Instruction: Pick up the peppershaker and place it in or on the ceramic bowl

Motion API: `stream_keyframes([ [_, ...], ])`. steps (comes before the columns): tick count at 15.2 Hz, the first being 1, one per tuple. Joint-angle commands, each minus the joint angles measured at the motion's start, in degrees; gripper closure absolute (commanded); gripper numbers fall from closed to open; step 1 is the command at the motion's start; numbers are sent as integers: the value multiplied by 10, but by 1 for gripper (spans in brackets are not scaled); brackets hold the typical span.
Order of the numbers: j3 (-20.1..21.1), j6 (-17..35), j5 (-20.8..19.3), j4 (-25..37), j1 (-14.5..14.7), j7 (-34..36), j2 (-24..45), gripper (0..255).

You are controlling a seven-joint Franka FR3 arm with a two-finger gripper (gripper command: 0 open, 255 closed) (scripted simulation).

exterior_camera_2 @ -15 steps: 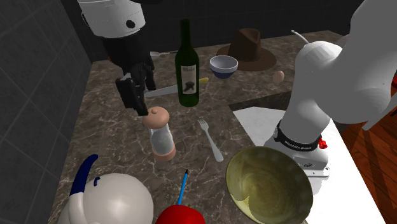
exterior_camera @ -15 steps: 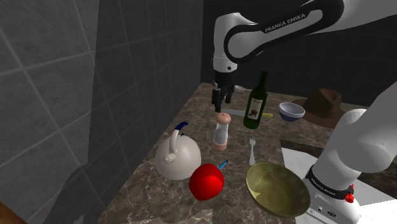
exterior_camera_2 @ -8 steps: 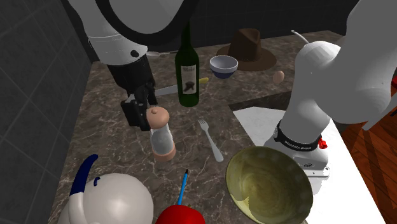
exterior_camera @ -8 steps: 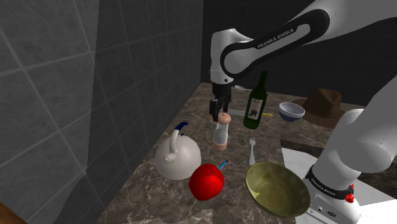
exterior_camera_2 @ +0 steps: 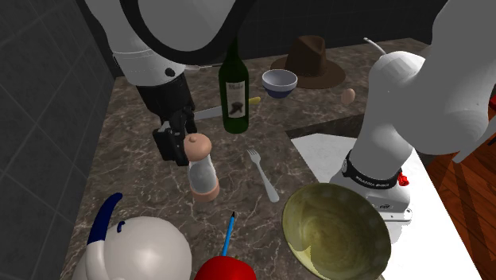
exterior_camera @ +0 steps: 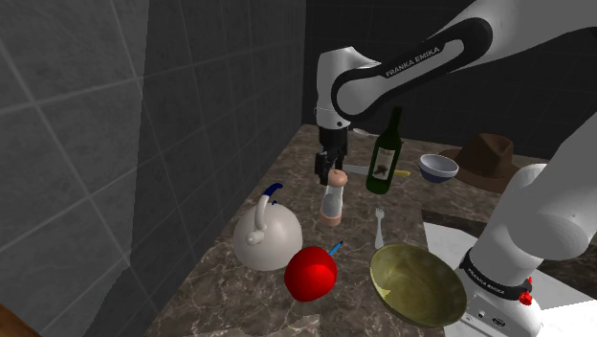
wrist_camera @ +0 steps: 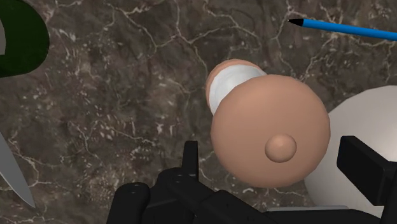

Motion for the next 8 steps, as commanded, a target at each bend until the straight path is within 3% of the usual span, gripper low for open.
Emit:
stream_keyframes([
  [1, 0, 0, 0, 0, 0, 0, 0, 0],
  [2, 0, 0, 0, 0, 0, 0, 0, 255],
  [8, 0, 0, 0, 0, 0, 0, 0, 255],
])
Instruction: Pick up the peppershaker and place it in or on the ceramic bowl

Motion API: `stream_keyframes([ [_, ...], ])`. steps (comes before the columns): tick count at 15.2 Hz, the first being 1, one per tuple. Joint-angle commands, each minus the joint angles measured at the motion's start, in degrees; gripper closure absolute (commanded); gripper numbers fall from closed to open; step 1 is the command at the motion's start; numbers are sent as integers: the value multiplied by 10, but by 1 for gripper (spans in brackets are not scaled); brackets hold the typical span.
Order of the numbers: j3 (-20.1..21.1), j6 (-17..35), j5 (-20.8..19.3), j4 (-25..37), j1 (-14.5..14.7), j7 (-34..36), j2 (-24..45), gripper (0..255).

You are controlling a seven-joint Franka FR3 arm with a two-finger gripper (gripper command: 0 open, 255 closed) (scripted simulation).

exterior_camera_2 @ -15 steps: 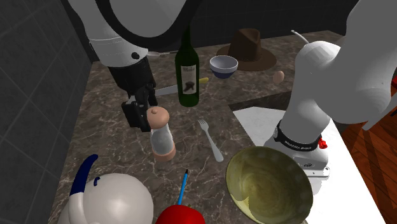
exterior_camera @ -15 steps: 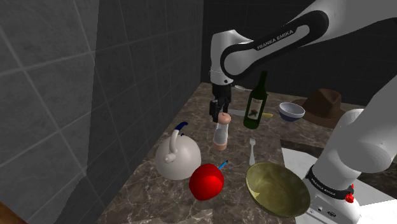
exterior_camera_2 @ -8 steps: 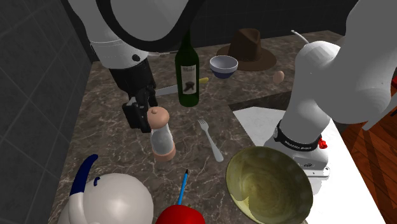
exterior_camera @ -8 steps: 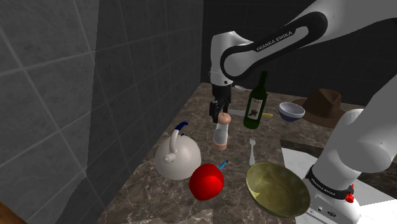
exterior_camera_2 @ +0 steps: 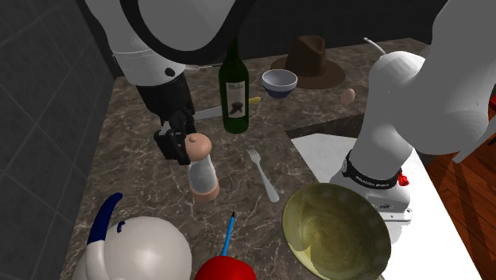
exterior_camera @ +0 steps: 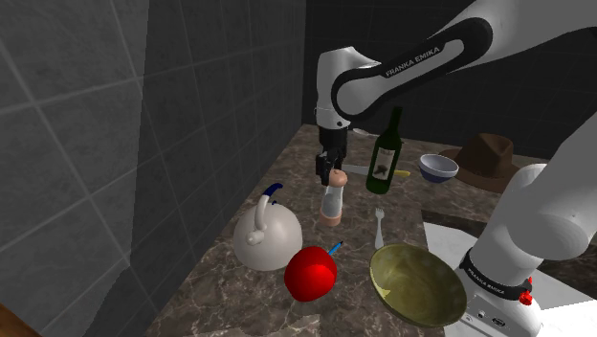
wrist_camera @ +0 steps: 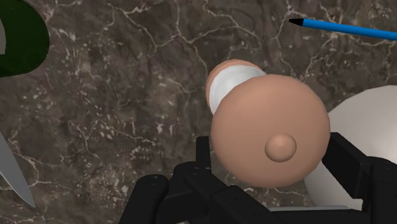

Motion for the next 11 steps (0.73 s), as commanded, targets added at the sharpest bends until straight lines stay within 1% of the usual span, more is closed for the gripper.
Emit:
stream_keyframes([
  [1, 0, 0, 0, 0, 0, 0, 0, 255],
  [3, 0, 0, 0, 0, 0, 0, 0, 255],
  [11, -3, -64, 2, 39, 0, -2, -26, 255],
])
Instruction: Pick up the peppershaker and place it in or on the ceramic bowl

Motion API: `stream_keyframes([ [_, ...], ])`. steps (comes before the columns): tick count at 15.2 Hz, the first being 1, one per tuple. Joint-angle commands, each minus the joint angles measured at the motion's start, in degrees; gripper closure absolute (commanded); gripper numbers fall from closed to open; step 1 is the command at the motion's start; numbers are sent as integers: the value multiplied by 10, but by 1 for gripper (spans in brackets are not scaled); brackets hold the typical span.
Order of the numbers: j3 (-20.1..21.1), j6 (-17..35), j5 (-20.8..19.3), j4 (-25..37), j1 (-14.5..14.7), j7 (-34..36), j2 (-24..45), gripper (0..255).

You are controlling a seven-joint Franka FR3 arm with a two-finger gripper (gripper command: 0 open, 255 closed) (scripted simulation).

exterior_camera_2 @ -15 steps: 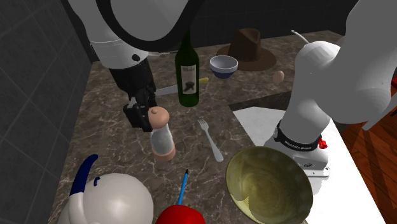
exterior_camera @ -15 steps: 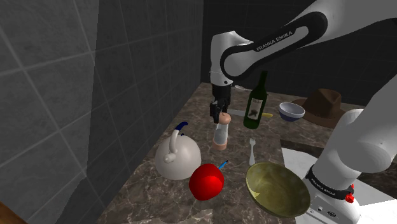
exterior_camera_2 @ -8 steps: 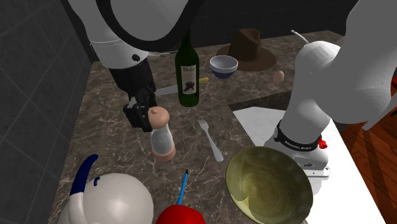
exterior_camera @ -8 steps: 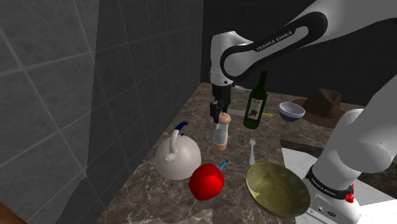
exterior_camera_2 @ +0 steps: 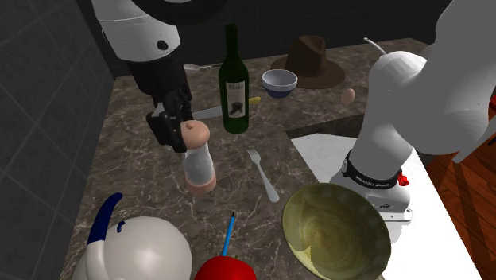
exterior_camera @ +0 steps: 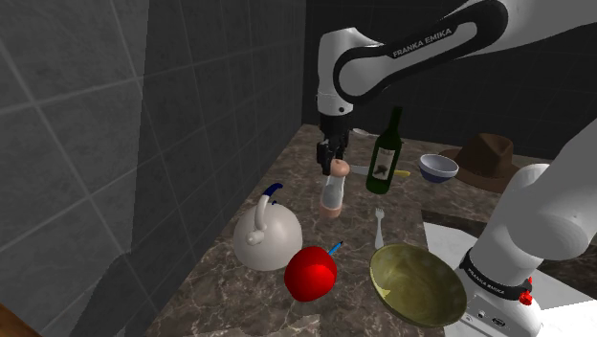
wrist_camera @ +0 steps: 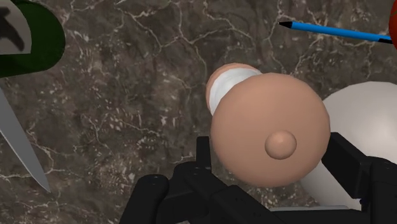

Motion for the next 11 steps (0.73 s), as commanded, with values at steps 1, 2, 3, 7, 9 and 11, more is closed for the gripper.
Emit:
stream_keyframes([
  [1, -1, -17, 0, 12, 0, 0, -6, 255],
  [2, -1, -25, 0, 17, 0, 0, -8, 255],
  [3, -1, -33, 0, 23, 0, -1, -10, 255],
  [7, -3, -65, 1, 46, 0, -1, -18, 255],
  [9, -3, -80, 1, 59, -1, -1, -22, 255],
  [11, -4, -96, 1, 72, -1, -1, -24, 255],
])
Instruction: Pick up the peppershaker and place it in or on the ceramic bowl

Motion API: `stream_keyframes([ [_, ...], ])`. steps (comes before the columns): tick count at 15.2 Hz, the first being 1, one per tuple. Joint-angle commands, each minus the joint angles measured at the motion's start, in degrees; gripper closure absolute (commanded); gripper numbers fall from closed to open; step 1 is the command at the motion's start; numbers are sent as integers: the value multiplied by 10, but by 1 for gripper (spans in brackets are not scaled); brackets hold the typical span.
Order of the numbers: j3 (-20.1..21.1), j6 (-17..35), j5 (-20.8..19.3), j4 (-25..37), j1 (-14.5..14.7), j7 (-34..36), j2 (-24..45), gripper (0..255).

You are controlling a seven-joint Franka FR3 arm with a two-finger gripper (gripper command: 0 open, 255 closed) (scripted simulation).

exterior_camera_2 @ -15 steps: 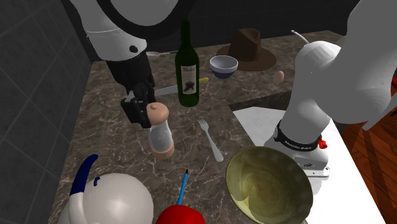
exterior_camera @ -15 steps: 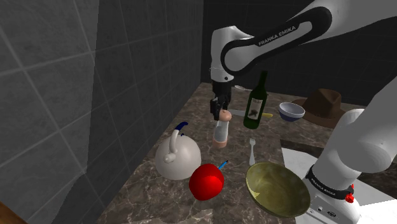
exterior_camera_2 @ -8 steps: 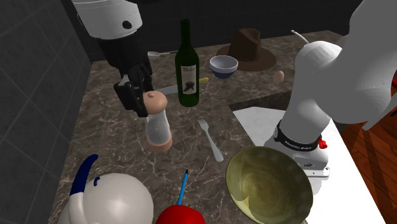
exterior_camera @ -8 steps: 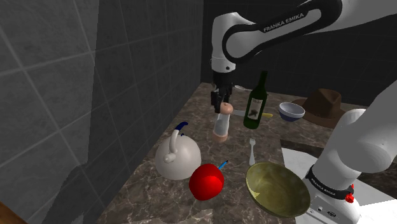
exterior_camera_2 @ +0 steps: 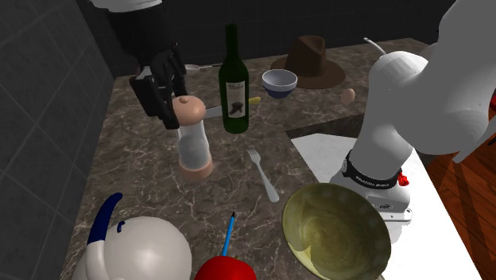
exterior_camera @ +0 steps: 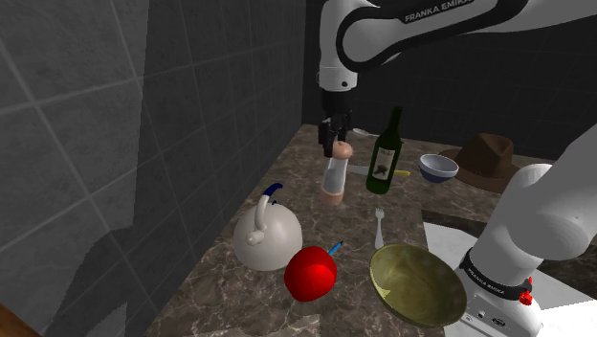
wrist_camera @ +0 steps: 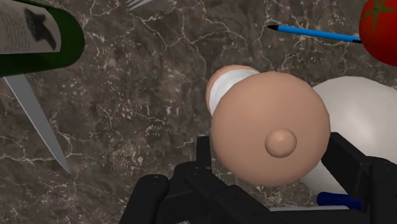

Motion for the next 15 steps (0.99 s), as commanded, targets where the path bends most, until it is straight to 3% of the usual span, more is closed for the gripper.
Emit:
stream_keyframes([
  [1, -1, -17, 0, 14, 0, -1, -3, 255],
  [13, -4, -110, -1, 103, -2, 0, -7, 255],
  [15, -1, -118, 3, 92, 2, 5, -26, 255],
])
